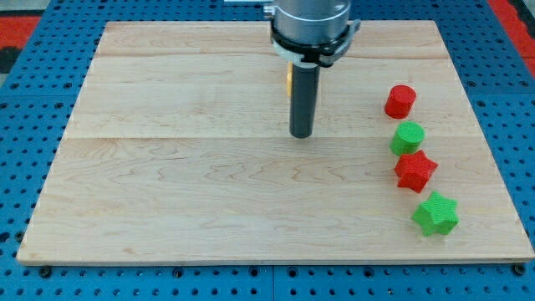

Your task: Place your arm at the bottom right corner of the board

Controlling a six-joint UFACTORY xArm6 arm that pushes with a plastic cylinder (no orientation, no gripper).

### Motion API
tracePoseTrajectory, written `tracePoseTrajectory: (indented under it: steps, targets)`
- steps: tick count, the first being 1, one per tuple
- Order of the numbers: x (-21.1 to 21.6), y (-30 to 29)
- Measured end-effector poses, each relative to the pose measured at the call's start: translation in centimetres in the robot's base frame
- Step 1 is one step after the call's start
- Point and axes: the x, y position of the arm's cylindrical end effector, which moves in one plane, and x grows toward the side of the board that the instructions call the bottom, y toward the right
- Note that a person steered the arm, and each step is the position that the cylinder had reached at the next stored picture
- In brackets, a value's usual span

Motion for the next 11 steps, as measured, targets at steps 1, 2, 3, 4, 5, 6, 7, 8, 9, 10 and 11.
tracePoseTrajectory:
  steps: [1,2,3,4,5,6,7,8,9,10,11]
  targets:
    - [-0.8,1.7]
    - [-0.7,2.5]
    - [-0.6,2.8]
    - [1.7,4.9]
    - [5.9,4.9]
    - [10.5,4.9]
    - [15.8,4.9]
    - [18.7,5.3]
    - [18.8,6.4]
    - [18.8,10.9]
    - [18.7,16.2]
